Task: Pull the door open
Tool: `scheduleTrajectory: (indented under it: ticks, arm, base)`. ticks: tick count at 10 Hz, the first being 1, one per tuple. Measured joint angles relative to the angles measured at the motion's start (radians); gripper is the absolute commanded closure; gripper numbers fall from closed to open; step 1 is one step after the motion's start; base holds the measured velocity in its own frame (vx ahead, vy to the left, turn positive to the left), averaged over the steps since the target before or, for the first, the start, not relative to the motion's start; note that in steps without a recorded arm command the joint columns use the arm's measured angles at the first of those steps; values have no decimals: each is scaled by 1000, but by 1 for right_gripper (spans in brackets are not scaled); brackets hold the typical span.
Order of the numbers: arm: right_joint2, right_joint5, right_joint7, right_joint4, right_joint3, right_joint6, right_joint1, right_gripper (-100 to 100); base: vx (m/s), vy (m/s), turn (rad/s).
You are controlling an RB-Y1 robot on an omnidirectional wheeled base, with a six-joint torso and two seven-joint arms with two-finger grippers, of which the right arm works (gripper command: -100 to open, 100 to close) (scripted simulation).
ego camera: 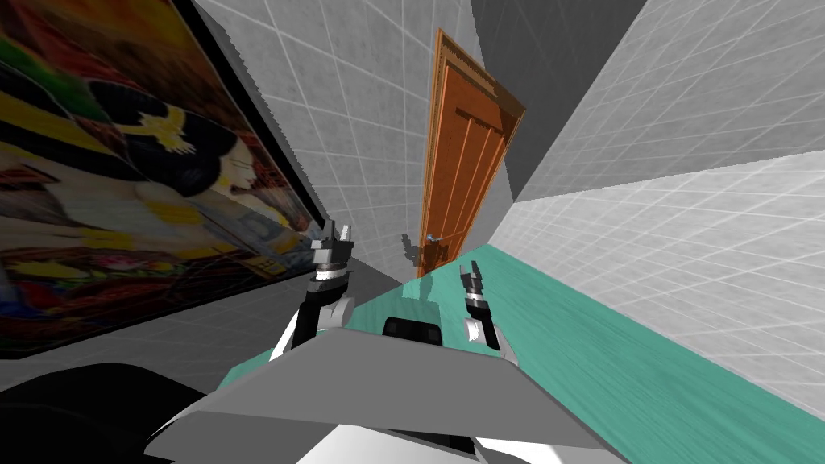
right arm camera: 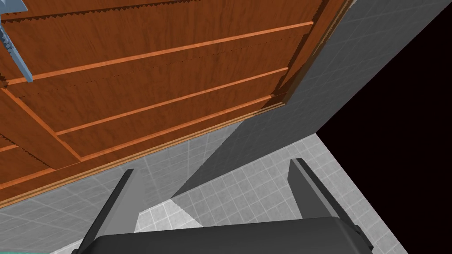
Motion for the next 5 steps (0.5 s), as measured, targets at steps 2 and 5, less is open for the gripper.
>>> scheduleTrajectory:
  ticks: [2,5]
  arm:
    - [-10,-6,-6,58,2,-7,-29,-100]
    - [-21,-12,-15,118,8,-16,-49,-100]
  base:
    - [57,-79,229]
    - [36,-47,73]
